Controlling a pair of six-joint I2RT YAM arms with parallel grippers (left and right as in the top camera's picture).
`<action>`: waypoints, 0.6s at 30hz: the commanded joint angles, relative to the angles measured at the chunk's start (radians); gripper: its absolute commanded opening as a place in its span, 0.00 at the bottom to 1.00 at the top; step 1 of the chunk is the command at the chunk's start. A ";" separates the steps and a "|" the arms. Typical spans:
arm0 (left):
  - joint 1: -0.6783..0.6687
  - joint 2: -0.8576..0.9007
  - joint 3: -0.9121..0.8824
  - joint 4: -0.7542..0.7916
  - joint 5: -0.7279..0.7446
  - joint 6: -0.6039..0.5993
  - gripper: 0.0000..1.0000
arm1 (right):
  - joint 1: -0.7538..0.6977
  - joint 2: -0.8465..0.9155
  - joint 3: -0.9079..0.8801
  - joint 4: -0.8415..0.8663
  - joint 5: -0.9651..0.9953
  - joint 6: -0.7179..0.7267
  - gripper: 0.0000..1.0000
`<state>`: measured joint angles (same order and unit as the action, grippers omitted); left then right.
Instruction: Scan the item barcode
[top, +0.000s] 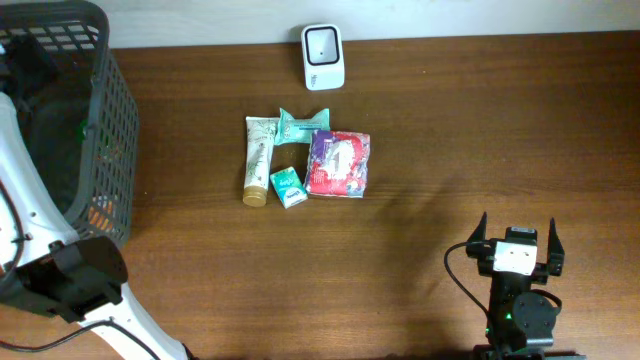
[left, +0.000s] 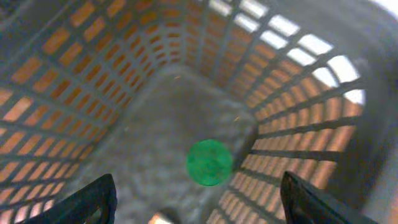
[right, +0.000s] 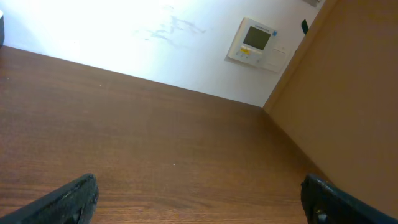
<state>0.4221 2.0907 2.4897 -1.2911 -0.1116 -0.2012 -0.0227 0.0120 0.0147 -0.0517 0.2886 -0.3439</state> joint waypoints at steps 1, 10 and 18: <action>0.007 -0.005 -0.058 0.018 -0.114 0.016 0.82 | -0.005 -0.006 -0.009 -0.001 0.011 0.000 0.99; 0.006 -0.005 -0.072 0.002 -0.065 0.016 0.82 | -0.005 -0.006 -0.009 -0.001 0.011 0.000 0.99; 0.006 -0.005 -0.086 0.000 -0.061 0.016 0.82 | -0.005 -0.006 -0.009 -0.001 0.011 0.000 0.99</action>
<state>0.4221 2.0911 2.4088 -1.2942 -0.1829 -0.2008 -0.0227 0.0120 0.0147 -0.0517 0.2886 -0.3439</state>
